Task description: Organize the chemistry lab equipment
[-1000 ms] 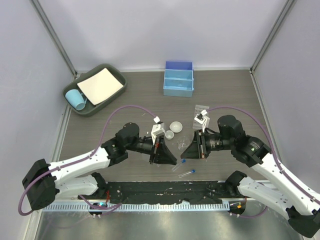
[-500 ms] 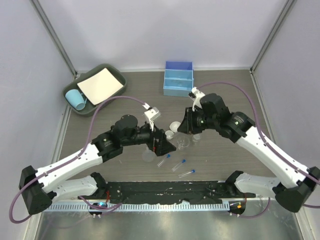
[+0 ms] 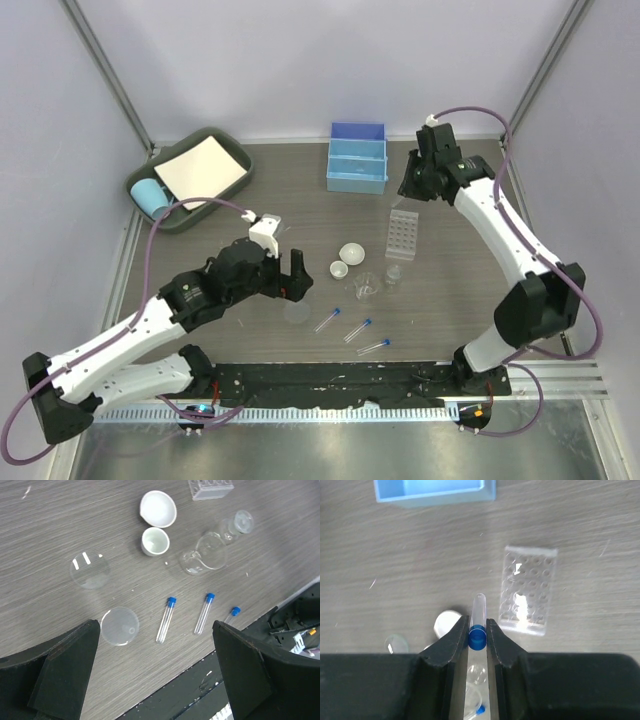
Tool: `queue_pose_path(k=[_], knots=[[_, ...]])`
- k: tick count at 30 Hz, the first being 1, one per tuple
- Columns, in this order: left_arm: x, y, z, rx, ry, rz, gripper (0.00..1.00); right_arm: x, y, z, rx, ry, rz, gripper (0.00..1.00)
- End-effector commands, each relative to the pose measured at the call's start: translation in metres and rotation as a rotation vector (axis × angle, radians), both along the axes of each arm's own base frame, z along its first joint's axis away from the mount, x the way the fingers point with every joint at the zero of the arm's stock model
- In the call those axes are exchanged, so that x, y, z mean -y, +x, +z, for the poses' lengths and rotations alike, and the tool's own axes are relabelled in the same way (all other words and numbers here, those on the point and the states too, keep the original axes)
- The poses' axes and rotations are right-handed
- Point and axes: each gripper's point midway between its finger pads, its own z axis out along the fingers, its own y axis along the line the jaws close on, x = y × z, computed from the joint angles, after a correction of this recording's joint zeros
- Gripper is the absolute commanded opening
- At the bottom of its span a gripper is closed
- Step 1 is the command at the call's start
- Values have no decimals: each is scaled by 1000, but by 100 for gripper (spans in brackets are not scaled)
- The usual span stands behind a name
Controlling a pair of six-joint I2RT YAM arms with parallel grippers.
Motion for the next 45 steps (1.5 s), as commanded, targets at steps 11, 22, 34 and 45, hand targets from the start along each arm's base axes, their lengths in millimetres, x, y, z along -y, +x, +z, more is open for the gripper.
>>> queue_pose_path(k=[11,22,34,45], knots=[[-25,2,-28,-52,70,127,100,62,51,-41,-67,-178,-160,1],[-26,1,-34,-62,83,130,100,73,56,-82,-160,-233,-160,1],[-27,1,-36,-63,96,131,100,76,63,-94,-182,-252,-164,1],[-27,2,-37,-65,104,133,100,79,68,-104,-204,-255,-170,1]])
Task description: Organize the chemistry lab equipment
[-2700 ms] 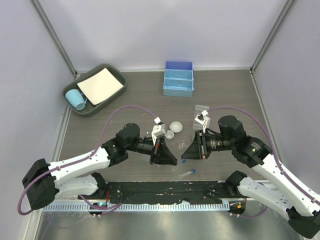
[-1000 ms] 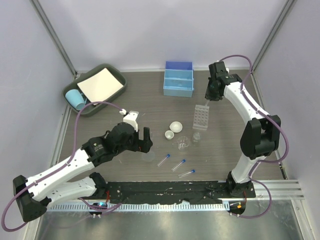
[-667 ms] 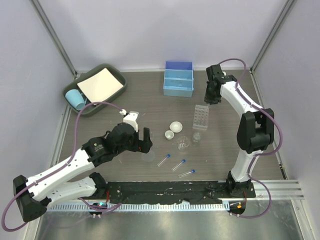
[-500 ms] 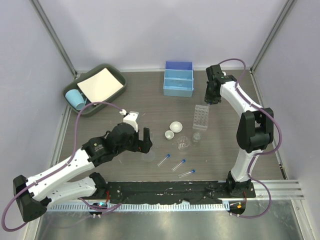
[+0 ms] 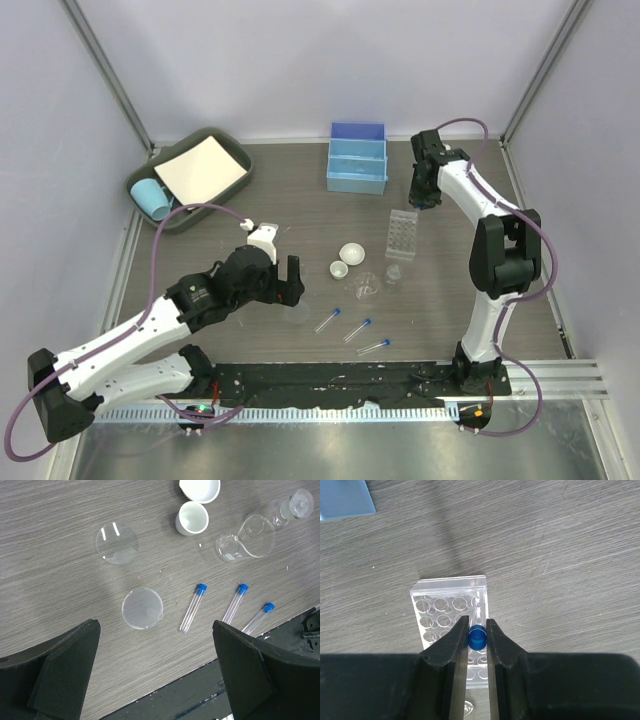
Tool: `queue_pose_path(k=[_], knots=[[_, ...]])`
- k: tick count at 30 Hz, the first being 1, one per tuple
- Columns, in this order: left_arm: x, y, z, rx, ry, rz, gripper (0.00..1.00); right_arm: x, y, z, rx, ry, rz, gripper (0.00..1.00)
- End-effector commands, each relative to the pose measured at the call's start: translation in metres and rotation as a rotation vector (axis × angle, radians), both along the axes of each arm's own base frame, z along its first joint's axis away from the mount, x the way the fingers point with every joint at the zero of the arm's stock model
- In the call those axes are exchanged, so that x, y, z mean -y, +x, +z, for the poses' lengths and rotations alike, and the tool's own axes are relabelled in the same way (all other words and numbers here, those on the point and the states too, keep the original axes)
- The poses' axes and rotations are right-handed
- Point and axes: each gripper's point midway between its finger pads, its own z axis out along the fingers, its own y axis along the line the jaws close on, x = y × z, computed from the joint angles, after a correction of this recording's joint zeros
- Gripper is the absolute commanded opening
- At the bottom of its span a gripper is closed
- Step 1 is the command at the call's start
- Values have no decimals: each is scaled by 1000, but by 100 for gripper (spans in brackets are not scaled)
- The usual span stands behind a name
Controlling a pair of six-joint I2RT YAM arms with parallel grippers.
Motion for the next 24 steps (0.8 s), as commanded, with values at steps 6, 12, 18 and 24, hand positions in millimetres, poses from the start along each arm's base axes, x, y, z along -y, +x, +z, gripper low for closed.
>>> queue_pose_path(k=[6,12,18,24], knots=[[-2,5,0,8,7,26,100,3,10,3,19,-10,0,1],[-3,7,-3,1,30,35,100,3,9,-5,2,-8,-1,22],[-1,9,-4,-4,39,36,100,2,7,-10,-11,-8,-1,34],[1,10,-5,-12,46,32,100,2,5,-10,-10,-2,-5,48]])
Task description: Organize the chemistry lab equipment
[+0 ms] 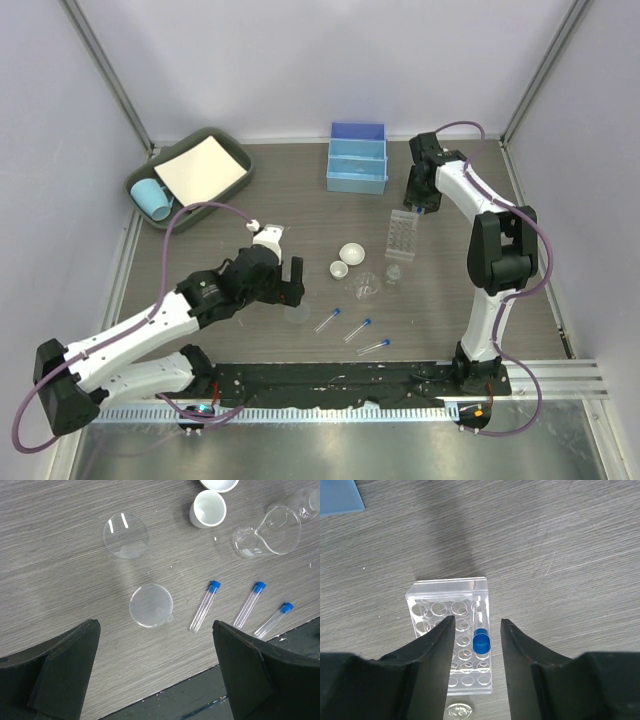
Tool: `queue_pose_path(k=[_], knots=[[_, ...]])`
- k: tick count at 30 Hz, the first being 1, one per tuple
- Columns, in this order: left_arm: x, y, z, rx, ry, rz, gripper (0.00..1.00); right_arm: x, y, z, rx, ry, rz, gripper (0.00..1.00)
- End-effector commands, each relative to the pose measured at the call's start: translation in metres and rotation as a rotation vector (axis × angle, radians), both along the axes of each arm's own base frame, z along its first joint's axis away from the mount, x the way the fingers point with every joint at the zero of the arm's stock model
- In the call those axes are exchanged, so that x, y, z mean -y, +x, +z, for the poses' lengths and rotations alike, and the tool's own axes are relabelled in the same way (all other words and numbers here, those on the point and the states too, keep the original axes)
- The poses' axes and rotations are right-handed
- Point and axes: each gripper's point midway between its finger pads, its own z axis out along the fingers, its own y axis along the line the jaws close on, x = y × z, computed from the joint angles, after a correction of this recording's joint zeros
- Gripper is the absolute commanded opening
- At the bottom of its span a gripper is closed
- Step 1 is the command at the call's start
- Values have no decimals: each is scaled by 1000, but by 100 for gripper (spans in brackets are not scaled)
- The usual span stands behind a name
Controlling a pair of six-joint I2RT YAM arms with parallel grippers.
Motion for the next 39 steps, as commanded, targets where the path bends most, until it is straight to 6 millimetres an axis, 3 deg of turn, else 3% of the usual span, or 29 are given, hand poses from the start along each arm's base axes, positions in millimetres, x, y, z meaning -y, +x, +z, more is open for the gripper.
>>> queue_pose_path(k=[1,9,10,11,14,18,24,29,39], knots=[[4,7,11,20,-14,18,100,2,6,12,43,3,-5,48],[18,16,6,-2,18,-4,97,-7,-8,66,173,17,5,54],[19,17,4,-5,23,-3,96,-9,-14,66,175,24,11,54],[22,19,-1,-17,39,-3,94,-11,-18,81,218,37,15,54],[29,24,-9,-28,61,-9,89,-18,-34,98,261,34,44,54],[42,31,-14,-19,99,-22,79,-36,-56,111,296,14,107,55],[64,36,-19,19,174,-71,73,-62,-90,110,303,14,205,55],[88,27,-39,-1,233,-146,64,-71,-115,111,313,31,258,55],[118,-1,-82,-44,287,-258,56,-67,-143,118,329,40,298,55]])
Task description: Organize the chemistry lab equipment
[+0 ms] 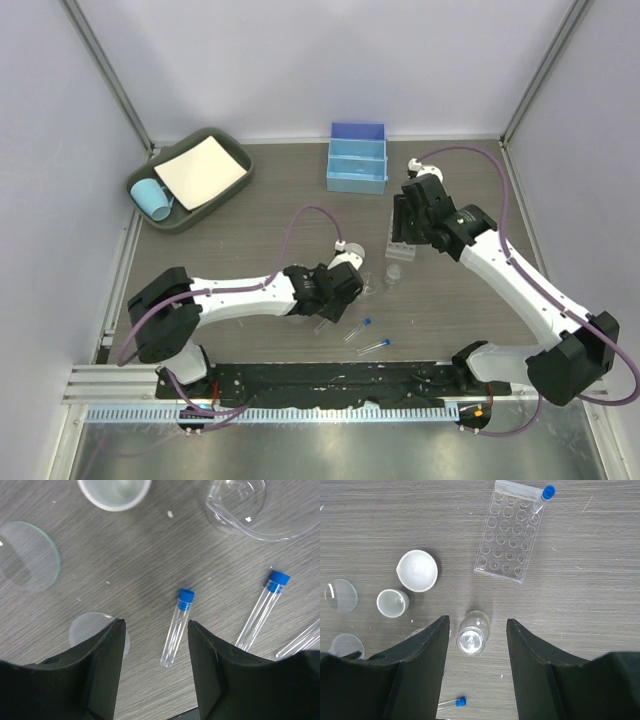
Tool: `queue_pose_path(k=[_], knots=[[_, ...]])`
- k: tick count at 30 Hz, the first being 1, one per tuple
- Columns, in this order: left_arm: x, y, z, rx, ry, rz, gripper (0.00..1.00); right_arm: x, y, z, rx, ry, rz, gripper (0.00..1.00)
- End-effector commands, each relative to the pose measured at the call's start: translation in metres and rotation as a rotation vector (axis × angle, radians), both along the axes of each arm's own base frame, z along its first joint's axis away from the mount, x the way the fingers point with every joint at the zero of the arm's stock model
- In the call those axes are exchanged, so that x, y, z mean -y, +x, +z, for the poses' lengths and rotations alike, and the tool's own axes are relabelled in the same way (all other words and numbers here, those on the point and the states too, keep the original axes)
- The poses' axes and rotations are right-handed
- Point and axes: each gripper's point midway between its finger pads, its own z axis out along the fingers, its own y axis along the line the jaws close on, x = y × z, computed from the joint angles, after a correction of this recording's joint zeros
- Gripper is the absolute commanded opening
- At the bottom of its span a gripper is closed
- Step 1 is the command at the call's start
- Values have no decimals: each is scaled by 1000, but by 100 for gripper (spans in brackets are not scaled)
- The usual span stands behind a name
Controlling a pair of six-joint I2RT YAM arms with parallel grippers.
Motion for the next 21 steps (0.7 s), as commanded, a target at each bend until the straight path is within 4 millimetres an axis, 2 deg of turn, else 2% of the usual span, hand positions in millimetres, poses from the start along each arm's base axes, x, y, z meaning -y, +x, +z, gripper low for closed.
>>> queue_pose_path(k=[1,12,18,21], knots=[[24,0,5,23,-73,-29,56,4,-7,14,49,4,7,55],[24,-17,-30,-24,-52,-28,55,1,-22,13,44,19,39,56],[21,-19,-40,-25,-33,-20,54,-1,-23,9,39,15,43,55],[19,-20,-45,-30,-23,-20,49,-2,-24,5,31,13,46,56]])
